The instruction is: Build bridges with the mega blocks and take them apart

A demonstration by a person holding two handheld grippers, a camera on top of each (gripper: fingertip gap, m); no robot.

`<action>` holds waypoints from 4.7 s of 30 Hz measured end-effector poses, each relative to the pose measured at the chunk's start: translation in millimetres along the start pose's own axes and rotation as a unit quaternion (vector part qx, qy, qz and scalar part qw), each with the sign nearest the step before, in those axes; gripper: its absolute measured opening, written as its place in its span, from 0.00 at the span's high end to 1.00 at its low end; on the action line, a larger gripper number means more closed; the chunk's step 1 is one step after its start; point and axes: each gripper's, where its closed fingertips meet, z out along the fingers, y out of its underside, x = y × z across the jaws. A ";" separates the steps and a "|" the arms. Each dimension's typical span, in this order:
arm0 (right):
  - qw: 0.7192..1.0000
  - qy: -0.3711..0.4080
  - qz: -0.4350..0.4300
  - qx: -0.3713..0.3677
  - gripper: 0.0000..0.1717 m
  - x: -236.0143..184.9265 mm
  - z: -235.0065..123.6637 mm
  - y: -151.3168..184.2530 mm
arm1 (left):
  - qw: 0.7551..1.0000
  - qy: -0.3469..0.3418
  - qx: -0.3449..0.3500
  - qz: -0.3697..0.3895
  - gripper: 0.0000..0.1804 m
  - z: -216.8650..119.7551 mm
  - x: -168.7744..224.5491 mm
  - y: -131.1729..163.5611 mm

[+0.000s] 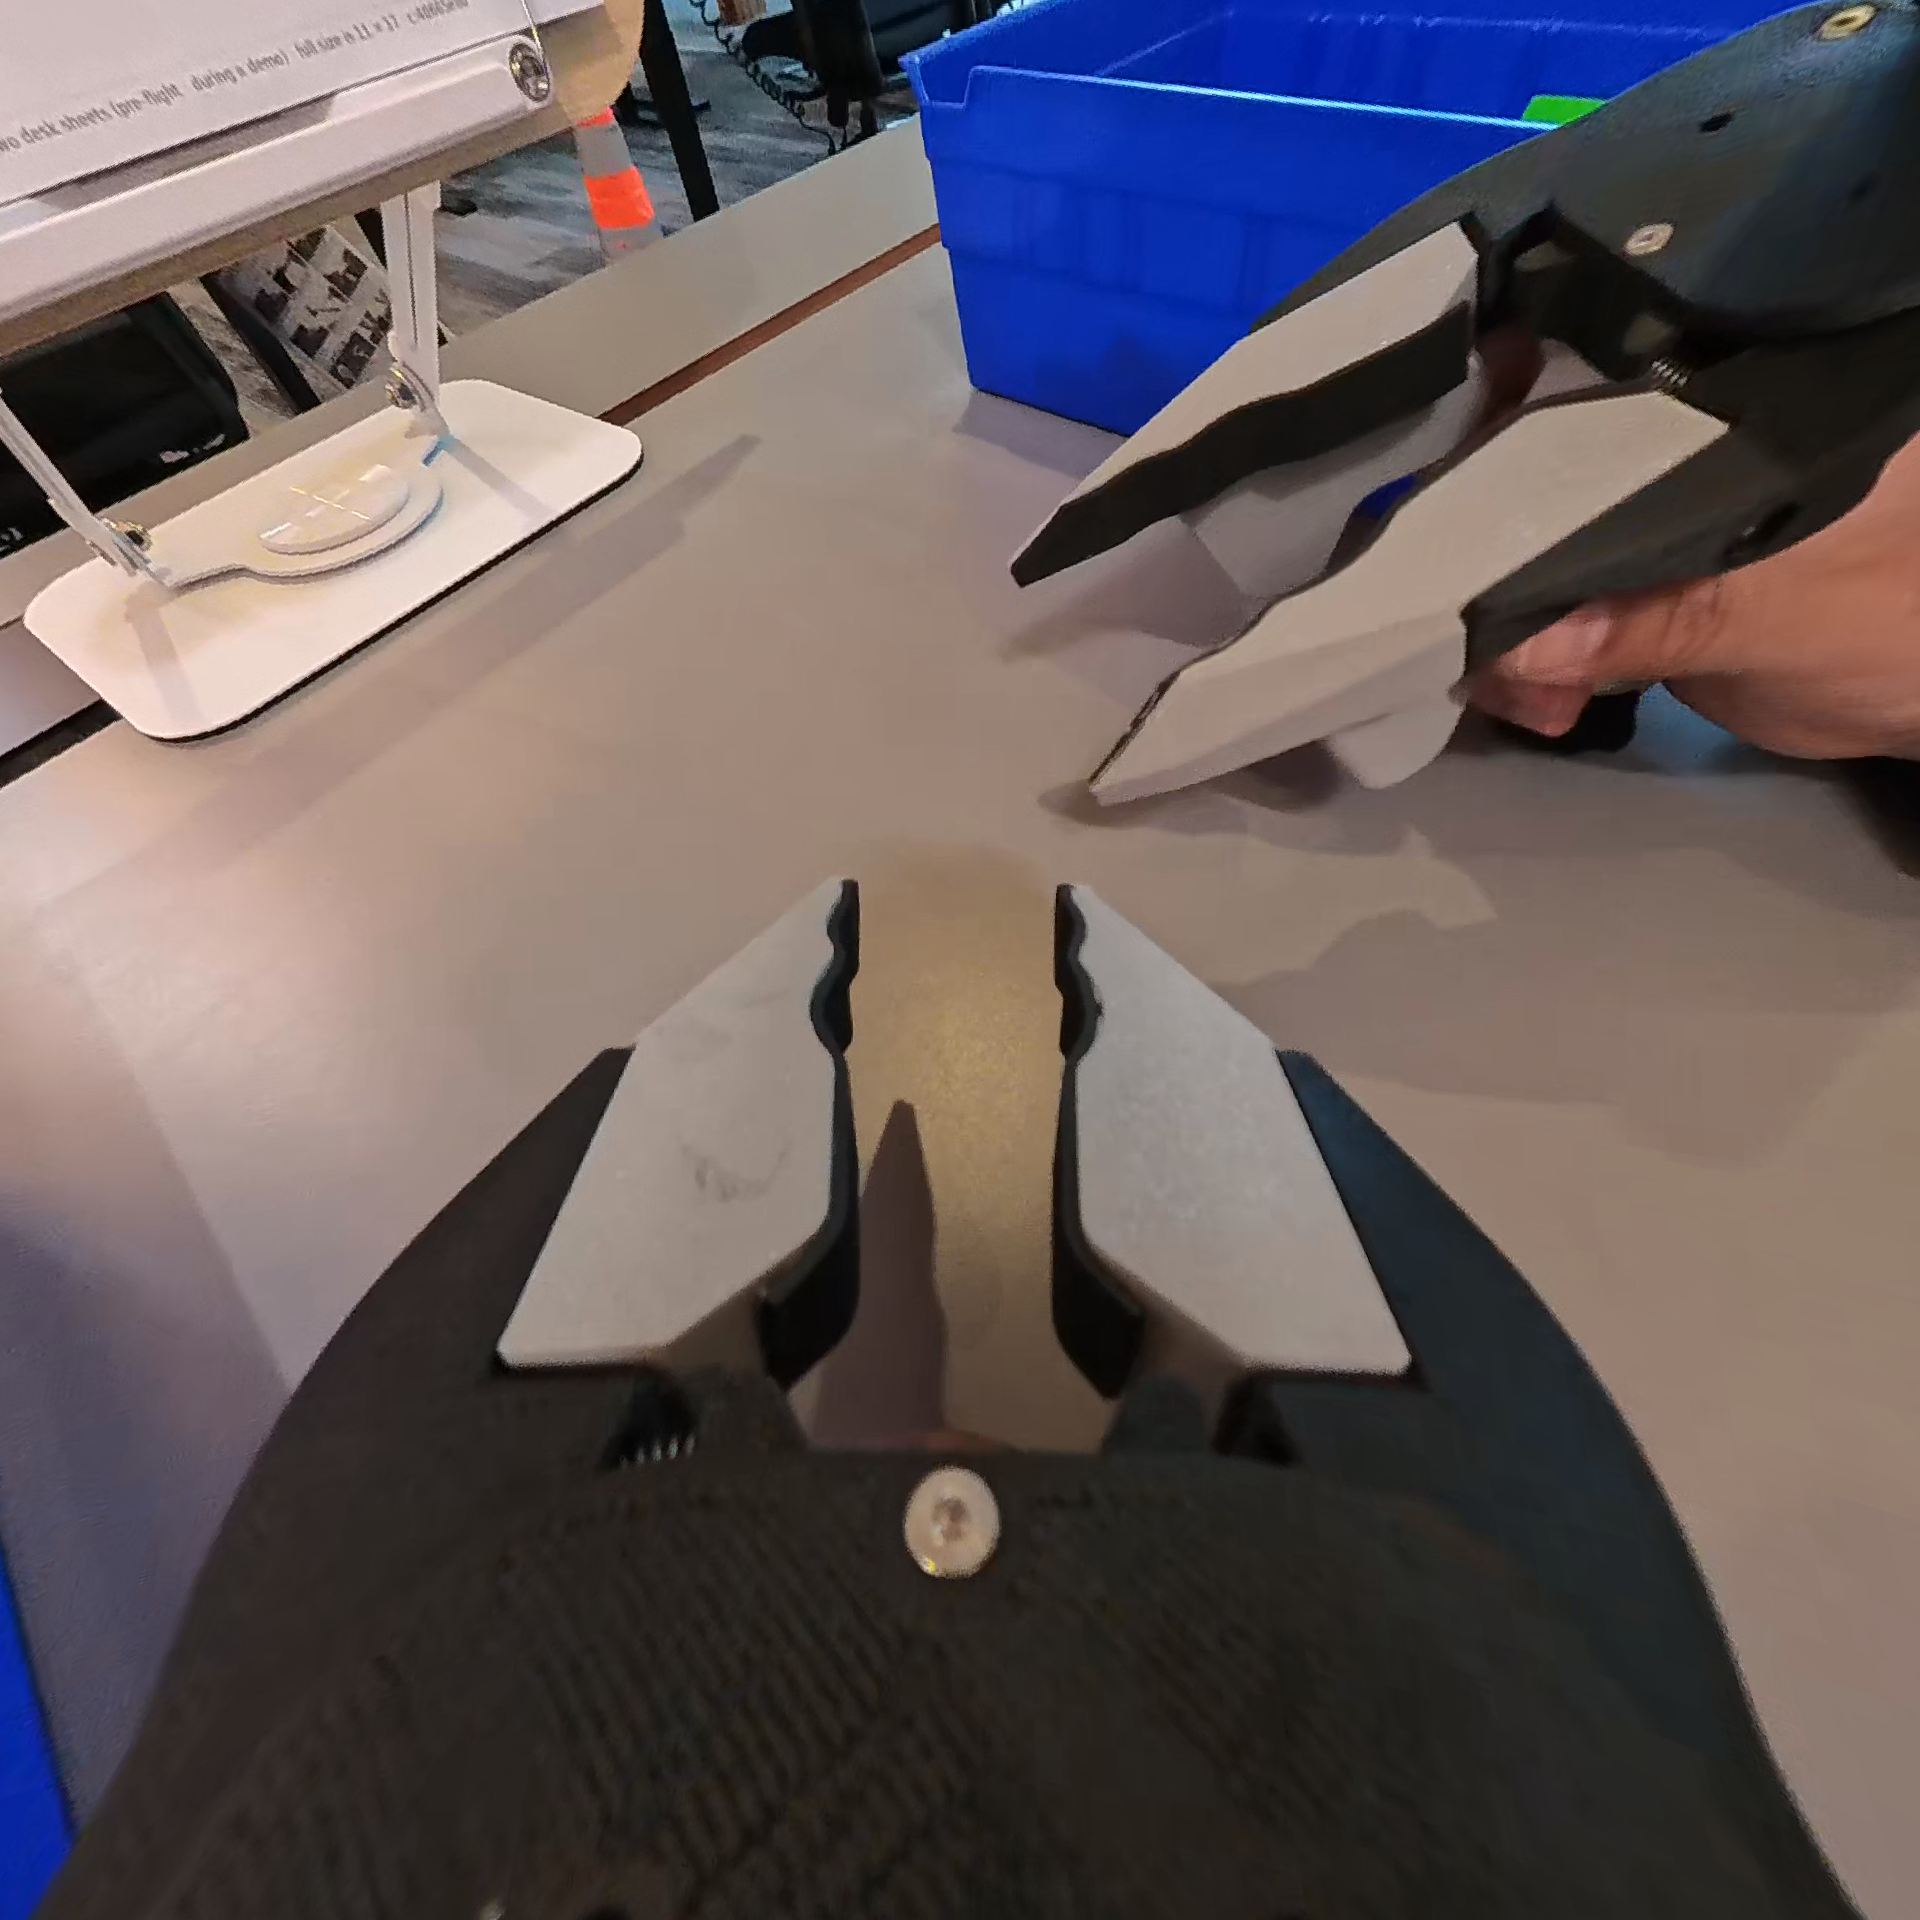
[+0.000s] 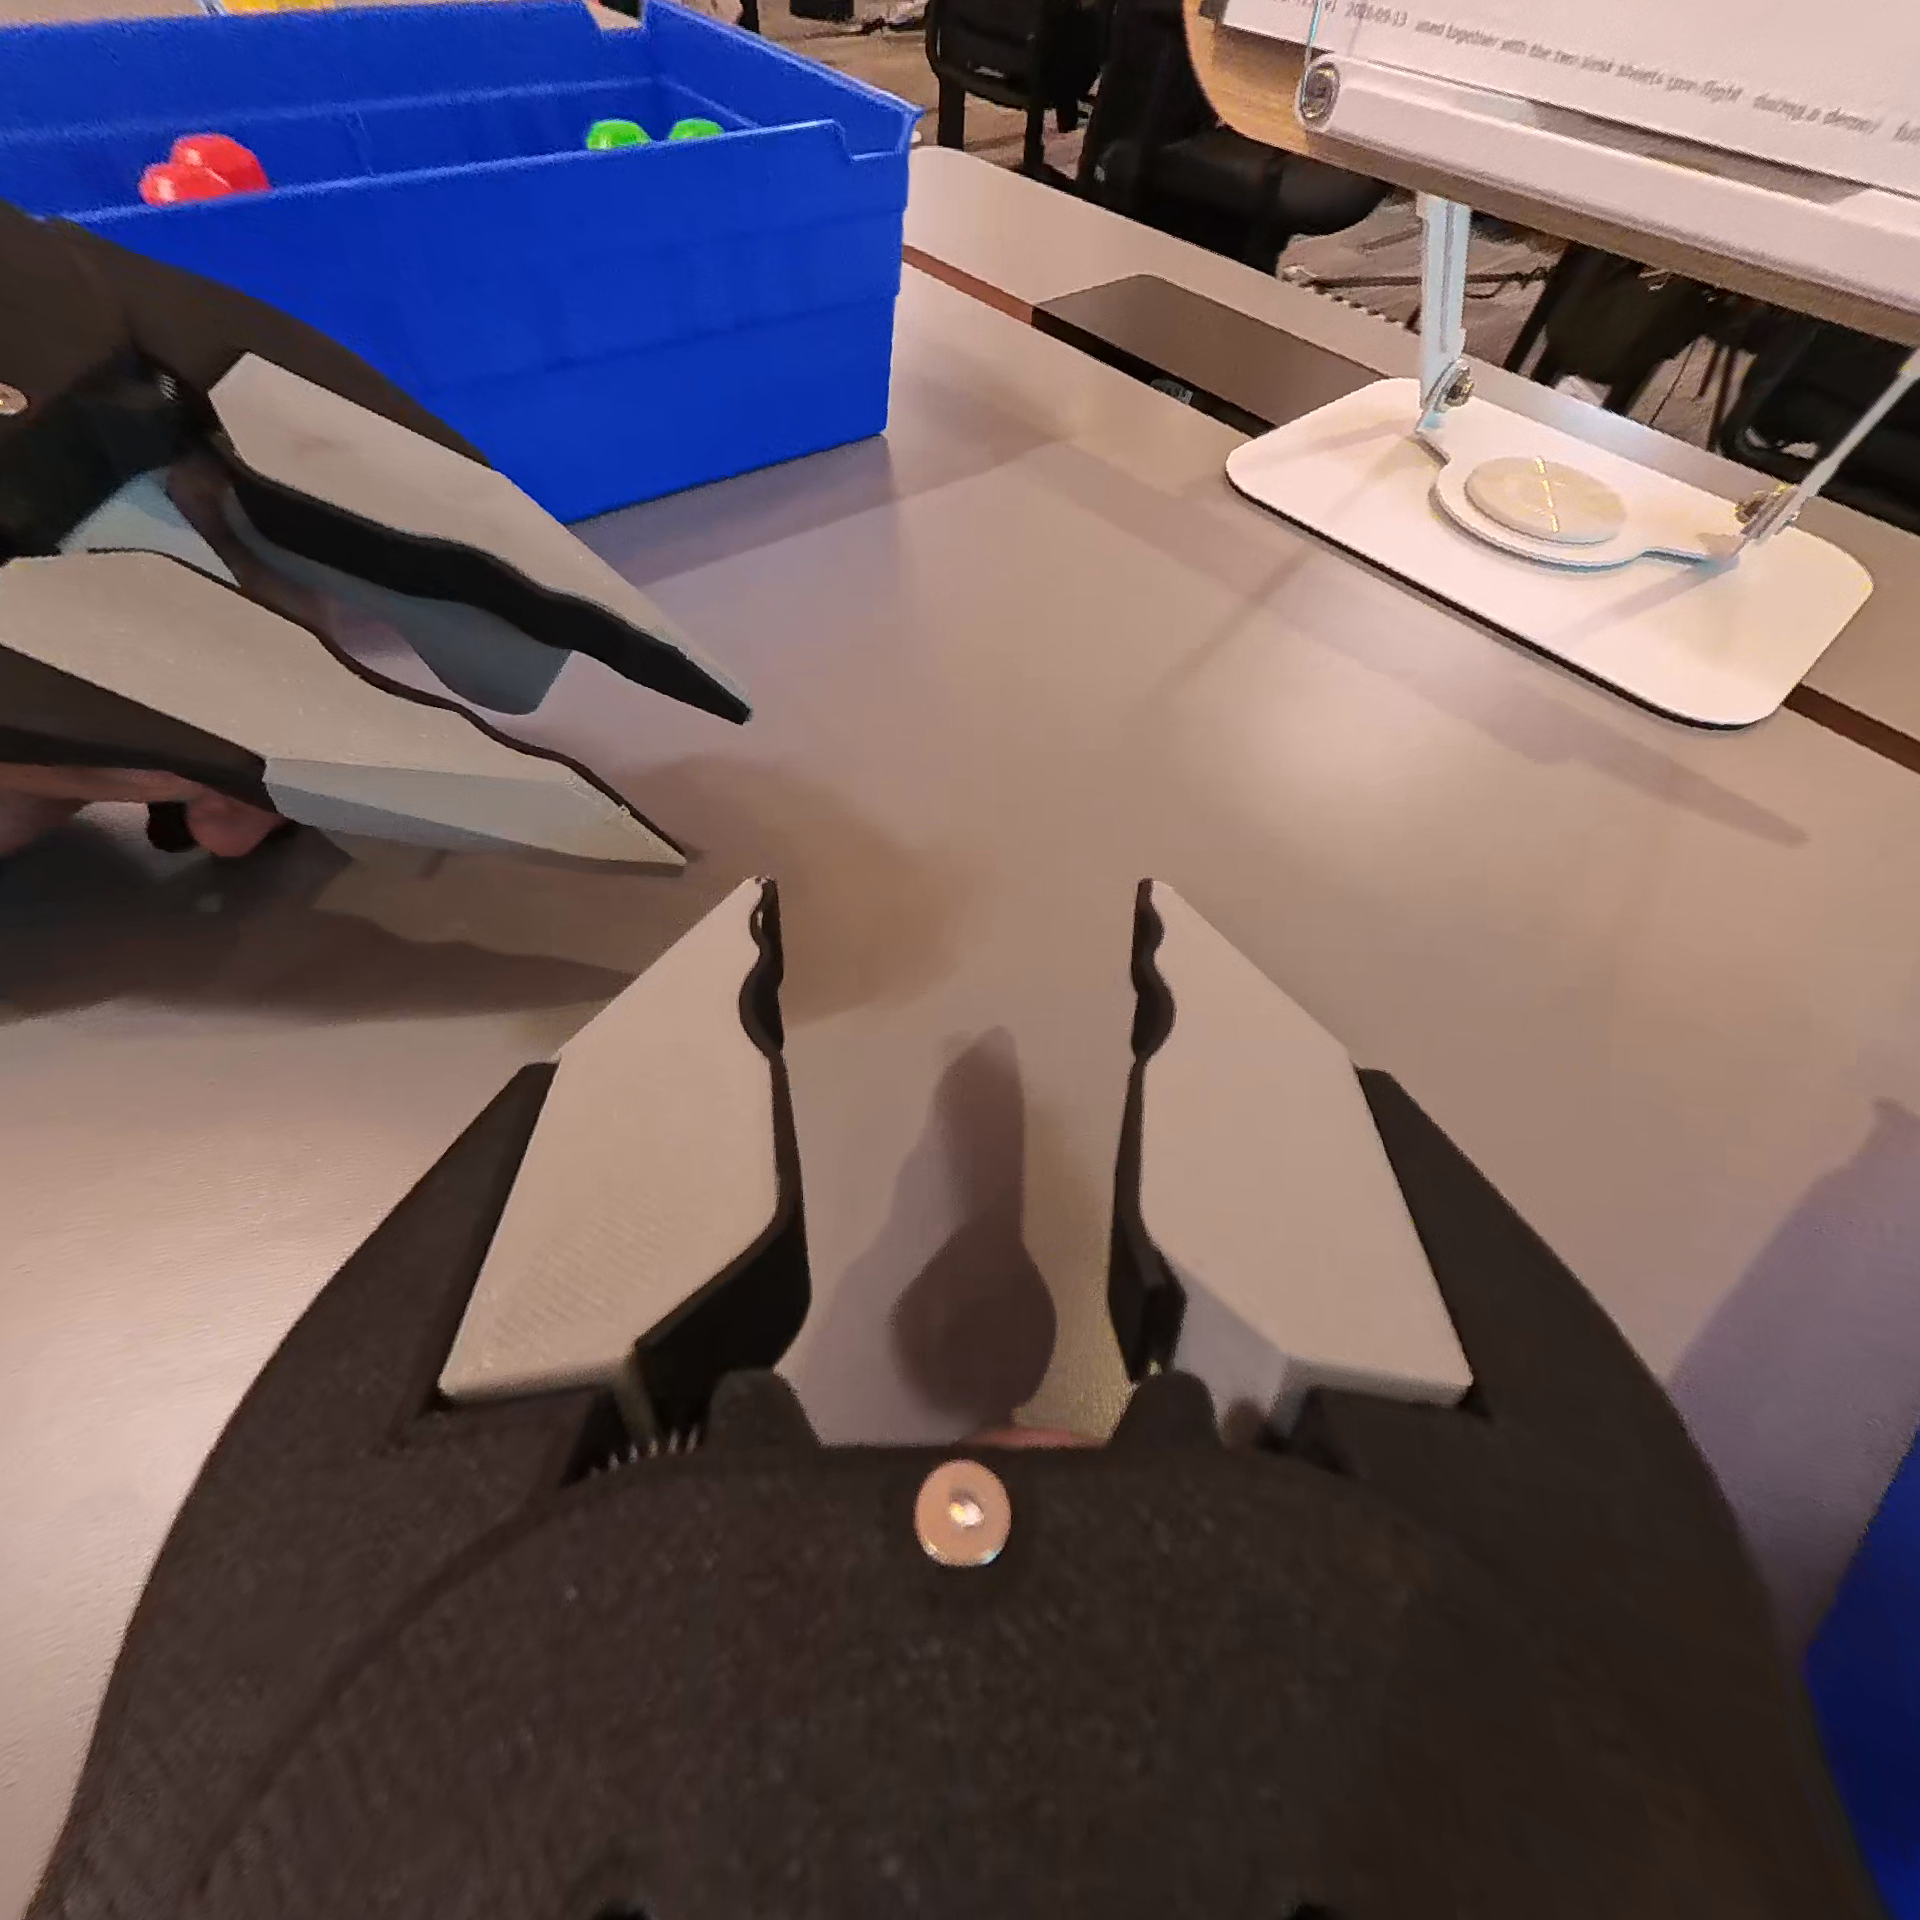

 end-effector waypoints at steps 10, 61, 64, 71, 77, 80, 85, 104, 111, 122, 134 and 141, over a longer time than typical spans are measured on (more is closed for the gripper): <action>1.000 0.000 0.000 0.004 0.62 -0.2 -1.0 -1.1 | 1.000 -0.012 -0.006 0.003 0.82 0.1 -3.7 2.1; 0.996 0.080 -0.034 0.037 0.57 19.3 -13.1 -17.6 | 0.847 -0.392 -0.215 -0.289 0.62 -234.5 -237.4 112.8; 0.996 0.075 -0.031 0.037 0.58 17.7 -13.0 -18.1 | 0.836 -0.373 -0.255 -0.311 0.61 -222.1 -236.6 134.7; 0.996 0.071 -0.030 0.044 0.58 16.1 -15.1 -21.5 | 0.845 -0.357 -0.277 -0.286 0.78 -217.6 -236.5 155.2; 0.998 0.033 -0.019 0.046 0.59 5.3 -12.2 -22.2 | 0.913 -0.308 -0.123 -0.239 0.78 -212.2 -225.8 70.9; 0.996 -0.032 0.016 0.077 0.59 -11.0 -16.0 -32.6 | 0.973 -0.141 0.014 -0.180 0.78 -182.3 -163.7 -16.0; 0.945 -0.249 0.108 0.184 0.65 -56.8 -50.5 -71.4 | 0.991 0.108 0.072 -0.009 0.79 -131.9 -17.8 -73.2; 0.870 -0.424 0.149 0.204 0.70 -99.4 -81.6 -84.0 | 0.927 0.302 0.221 -0.021 0.79 -72.9 81.9 -84.2; 0.869 -0.421 0.134 0.224 0.74 -97.1 -88.8 -87.9 | 0.923 0.294 0.246 -0.028 0.79 -78.9 82.0 -88.6; 0.871 -0.420 0.130 0.218 0.74 -101.2 -85.4 -84.8 | 0.923 0.278 0.263 -0.032 0.79 -80.3 80.1 -92.8; 0.905 -0.361 0.106 0.198 0.81 -83.5 -80.2 -79.2 | 0.936 0.253 0.242 -0.032 0.80 -75.0 65.1 -84.3; 0.908 -0.369 0.085 0.179 0.81 -90.1 -81.7 -74.3 | 0.936 0.288 0.201 -0.020 0.79 -73.6 75.1 -70.9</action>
